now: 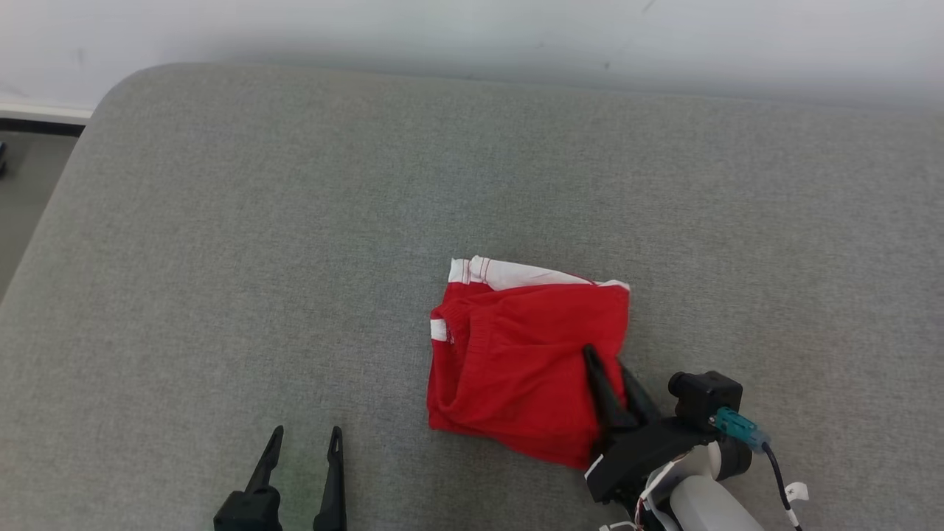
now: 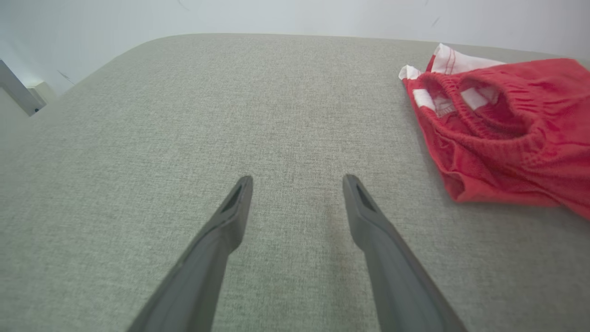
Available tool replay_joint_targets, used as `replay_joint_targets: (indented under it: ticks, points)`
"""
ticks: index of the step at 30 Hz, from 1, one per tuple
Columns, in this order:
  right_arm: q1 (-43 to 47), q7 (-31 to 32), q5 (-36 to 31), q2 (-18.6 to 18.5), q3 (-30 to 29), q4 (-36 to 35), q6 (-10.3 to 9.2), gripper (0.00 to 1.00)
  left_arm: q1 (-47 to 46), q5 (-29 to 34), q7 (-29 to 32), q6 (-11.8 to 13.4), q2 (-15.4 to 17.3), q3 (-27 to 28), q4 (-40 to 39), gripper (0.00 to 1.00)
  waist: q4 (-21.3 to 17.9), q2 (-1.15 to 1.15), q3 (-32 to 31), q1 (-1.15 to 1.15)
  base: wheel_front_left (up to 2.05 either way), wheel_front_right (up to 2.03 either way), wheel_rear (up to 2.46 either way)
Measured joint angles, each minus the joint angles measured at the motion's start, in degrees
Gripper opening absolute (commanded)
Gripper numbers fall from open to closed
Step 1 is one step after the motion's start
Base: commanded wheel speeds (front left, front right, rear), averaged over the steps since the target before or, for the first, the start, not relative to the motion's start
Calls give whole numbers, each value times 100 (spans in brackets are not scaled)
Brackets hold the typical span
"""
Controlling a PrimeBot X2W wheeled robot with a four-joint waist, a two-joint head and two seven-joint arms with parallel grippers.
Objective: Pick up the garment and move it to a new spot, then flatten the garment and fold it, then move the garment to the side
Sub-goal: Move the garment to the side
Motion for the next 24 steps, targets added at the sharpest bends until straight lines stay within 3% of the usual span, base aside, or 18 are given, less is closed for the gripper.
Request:
replay_joint_targets:
  ticks: [11,24]
  points:
    - [342,4,-98,9,-392,-137,0,0,191,82,0,-154,-2,183,24,100,-590,0,-338,-1,0,0,0]
    - [598,7,-256,9,-497,-207,0,0,205,42,0,-204,-2,4,-83,100,-2095,0,-652,-1,0,0,0]
